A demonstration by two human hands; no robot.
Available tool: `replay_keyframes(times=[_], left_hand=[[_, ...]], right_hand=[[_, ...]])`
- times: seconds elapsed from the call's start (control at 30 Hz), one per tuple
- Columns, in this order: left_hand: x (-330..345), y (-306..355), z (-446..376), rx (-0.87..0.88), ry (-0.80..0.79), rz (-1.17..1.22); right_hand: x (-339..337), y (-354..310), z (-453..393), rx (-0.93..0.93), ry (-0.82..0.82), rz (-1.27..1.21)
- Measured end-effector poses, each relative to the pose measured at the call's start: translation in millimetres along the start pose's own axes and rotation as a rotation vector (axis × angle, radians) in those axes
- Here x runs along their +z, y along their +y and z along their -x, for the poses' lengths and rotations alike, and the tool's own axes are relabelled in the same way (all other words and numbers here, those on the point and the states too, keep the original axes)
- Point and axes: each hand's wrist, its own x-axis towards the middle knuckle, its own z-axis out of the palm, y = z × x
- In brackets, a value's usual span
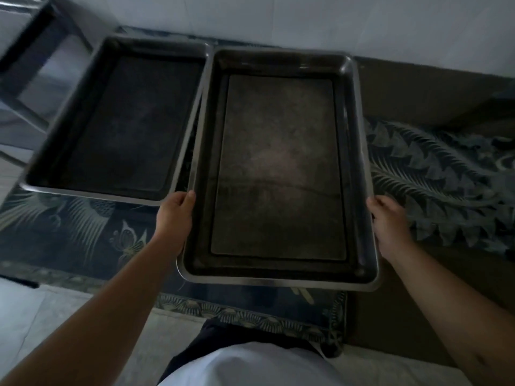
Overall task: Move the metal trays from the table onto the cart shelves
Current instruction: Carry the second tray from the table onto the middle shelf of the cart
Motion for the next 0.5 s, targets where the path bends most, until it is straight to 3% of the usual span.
replay_keyframes(times=[0.37,0.5], left_hand=[[-99.8,-13.1,50.4,-0.017,0.222,0.042],[-151.7,-41.4,70.3,-0.049,0.321,0.177]], right_hand=[[68.1,-55.0,43.0,-0.114,-0.154,0.020],[115.6,-71.7,67.8,-0.176,-0.222,0.035]])
